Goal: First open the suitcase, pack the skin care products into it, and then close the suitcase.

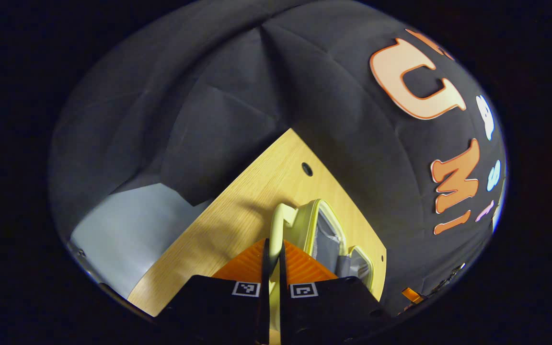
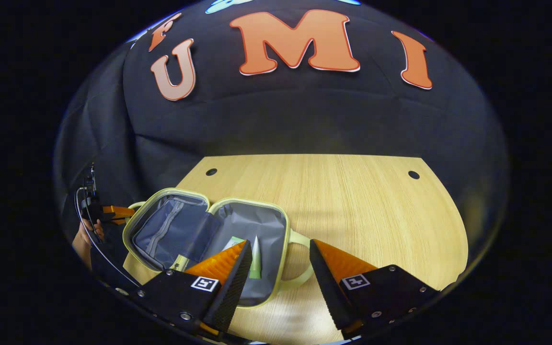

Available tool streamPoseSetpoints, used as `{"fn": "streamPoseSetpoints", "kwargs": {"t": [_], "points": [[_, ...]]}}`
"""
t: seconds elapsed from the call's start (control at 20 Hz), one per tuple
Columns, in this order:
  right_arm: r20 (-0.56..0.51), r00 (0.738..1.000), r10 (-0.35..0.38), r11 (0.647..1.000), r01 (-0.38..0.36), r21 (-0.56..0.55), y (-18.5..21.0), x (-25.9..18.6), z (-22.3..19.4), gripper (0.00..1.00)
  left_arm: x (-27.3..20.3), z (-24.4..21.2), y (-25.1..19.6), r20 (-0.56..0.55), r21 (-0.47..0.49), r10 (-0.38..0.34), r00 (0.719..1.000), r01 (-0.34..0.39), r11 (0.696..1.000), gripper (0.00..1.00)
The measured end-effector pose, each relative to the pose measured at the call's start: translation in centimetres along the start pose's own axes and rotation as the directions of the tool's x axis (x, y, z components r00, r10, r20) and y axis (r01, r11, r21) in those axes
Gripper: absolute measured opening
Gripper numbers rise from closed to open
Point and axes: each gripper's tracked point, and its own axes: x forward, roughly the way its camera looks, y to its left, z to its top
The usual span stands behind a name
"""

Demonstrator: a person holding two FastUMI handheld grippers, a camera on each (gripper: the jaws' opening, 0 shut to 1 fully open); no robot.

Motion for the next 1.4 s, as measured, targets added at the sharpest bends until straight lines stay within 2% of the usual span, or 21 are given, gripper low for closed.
{"fn": "streamPoseSetpoints", "kwargs": {"t": [0.15, 0.3, 0.45, 0.7, 0.8, 0.95, 1.25, 1.4], "points": [[0.041, 0.999, 0.003, 1.0, -0.002, -0.024, 0.3, 0.0, 1.1, 0.84, -2.3, 1.6, -3.5, 0.046, 0.022, -0.063, 0.997, 0.062, 0.998, 0.08], [0.064, 0.996, 0.06, 0.998, -0.06, -0.015, 1.6, -0.4, 1.6, 0.88, -3.6, 2.9, -8.2, 0.096, 0.0, -0.169, 0.981, 0.17, 0.985, 0.08], [0.106, 0.992, 0.068, 0.997, -0.064, -0.038, 1.6, -0.8, 2.3, 0.92, -5.2, 2.4, -10.9, 0.104, 0.07, -0.209, 0.972, 0.203, 0.977, 0.08], [0.151, 0.984, 0.1, 0.994, -0.093, -0.055, 1.2, -1.8, 3.5, 0.93, -8.3, 1.0, -19.3, 0.109, 0.165, -0.315, 0.943, 0.295, 0.941, 0.08], [0.178, 0.978, 0.109, 0.993, -0.1, -0.059, 0.9, -2.3, 4.0, 0.94, -9.2, -0.5, -22.8, 0.098, 0.194, -0.378, 0.921, 0.355, 0.915, 0.08], [0.192, 0.974, 0.124, 0.991, -0.112, -0.072, 0.3, -2.7, 4.3, 0.94, -9.3, -2.4, -26.2, 0.075, 0.237, -0.407, 0.91, 0.38, 0.894, 0.09], [0.208, 0.968, 0.143, 0.989, -0.13, -0.077, -2.9, -3.5, 3.7, 0.94, -9.5, -6.5, -32.1, 0.059, 0.211, -0.468, 0.882, 0.447, 0.869, 0.09], [0.222, 0.964, 0.148, 0.988, -0.134, -0.076, -4.2, -3.8, 3.6, 0.94, -9.2, -9.2, -35.0, 0.035, 0.162, -0.516, 0.856, 0.504, 0.848, 0.09]]}}
